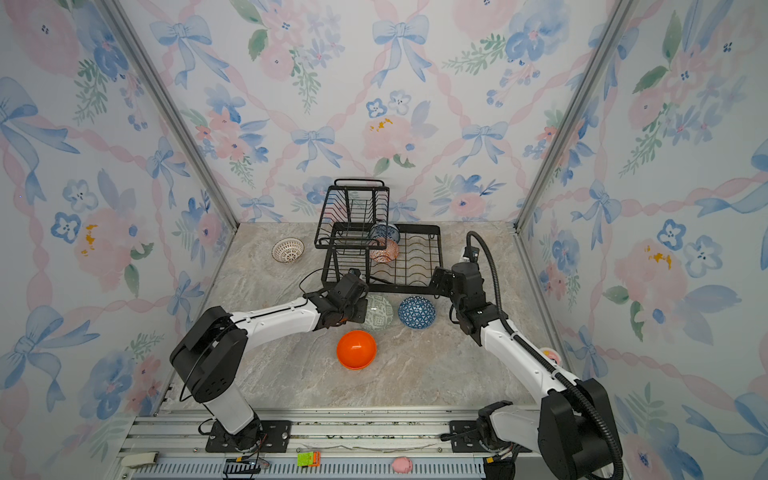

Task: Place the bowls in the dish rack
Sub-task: 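Grasp the green-patterned bowl rim with the left gripper and lift it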

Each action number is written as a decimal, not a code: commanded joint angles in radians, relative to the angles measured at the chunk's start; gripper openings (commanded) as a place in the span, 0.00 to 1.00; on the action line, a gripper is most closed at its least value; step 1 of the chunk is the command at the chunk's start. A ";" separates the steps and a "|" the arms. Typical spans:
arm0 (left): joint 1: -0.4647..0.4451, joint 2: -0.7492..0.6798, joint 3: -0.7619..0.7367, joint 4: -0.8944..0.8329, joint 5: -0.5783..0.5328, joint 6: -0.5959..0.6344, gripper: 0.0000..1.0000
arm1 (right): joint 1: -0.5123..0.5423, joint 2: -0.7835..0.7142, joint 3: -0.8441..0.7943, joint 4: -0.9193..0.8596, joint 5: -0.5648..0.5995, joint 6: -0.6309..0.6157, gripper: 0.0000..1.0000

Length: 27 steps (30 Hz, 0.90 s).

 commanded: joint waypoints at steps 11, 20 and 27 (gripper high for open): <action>-0.004 -0.204 0.004 0.009 -0.053 0.006 0.00 | 0.003 -0.018 -0.015 -0.009 0.048 0.026 0.97; -0.007 -0.336 -0.046 0.030 -0.045 0.017 0.00 | -0.001 -0.031 -0.011 -0.024 0.032 0.026 0.97; -0.007 -0.462 -0.116 0.094 -0.053 0.038 0.00 | -0.003 -0.056 0.019 -0.075 0.037 0.016 0.97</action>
